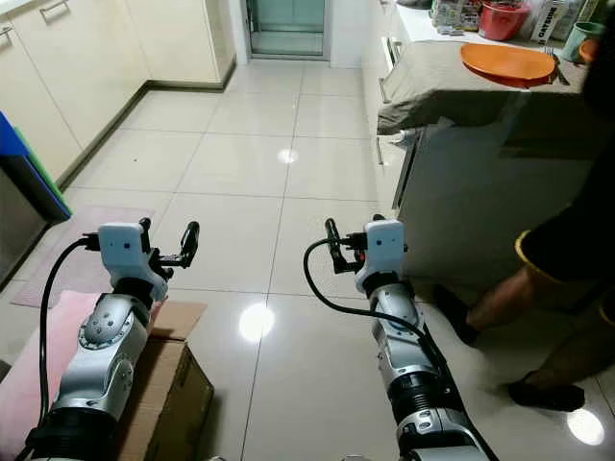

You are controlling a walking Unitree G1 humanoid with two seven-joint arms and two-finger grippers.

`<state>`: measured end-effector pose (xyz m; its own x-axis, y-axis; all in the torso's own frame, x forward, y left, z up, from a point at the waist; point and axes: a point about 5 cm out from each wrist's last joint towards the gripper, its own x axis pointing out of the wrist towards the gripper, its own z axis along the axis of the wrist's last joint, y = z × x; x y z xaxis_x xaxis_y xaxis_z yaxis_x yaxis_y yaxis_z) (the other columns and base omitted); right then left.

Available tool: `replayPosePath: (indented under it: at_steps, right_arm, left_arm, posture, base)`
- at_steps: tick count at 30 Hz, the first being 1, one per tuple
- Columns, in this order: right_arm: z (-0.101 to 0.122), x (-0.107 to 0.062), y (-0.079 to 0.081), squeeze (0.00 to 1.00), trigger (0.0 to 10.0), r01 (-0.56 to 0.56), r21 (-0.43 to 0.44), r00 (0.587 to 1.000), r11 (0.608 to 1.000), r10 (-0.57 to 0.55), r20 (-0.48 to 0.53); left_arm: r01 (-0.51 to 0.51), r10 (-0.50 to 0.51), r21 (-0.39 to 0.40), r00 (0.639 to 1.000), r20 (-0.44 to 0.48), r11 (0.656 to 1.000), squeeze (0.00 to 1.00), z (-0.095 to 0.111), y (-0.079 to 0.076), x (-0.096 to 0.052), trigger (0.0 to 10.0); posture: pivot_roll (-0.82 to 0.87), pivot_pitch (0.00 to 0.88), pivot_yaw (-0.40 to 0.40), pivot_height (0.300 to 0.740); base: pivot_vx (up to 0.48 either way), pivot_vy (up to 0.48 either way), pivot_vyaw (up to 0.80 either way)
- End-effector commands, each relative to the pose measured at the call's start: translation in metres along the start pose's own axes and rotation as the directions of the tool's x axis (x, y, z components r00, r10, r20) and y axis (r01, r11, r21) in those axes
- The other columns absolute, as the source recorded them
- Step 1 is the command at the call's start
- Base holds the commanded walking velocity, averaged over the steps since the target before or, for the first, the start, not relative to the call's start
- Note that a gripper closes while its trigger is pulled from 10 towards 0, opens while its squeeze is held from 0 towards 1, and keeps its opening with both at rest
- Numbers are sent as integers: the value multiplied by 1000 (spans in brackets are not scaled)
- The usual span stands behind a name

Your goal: Setting the table

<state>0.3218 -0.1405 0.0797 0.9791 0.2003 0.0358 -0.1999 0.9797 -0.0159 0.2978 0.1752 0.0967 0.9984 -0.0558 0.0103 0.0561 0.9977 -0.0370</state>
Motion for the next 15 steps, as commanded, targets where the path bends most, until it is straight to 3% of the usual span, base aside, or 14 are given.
replayPosePath:
  at_steps: [1,11,15]
  right_arm:
    - [-2,-1,3,0,10000,-10,-2,1000,1000,10,-4]
    - [-2,-1,6,0,10000,-15,-2,1000,1000,15,1]
    - [-4,-3,9,0,10000,-31,-14,1000,999,31,-2]
  left_arm:
    - [2,-2,12,1000,0,1000,0,1,1,0,10000]
    - [40,-40,28,999,11,999,0,3,-3,1,10000]
    - [62,-62,-5,998,5,998,0,2,-7,0,10000]
  posture:
    - [-145,0,77,740]
    - [-152,0,80,740]
    - [-151,0,78,740]
  base:
    - [0,0,0]
    - [0,0,0]
    - [109,0,0]
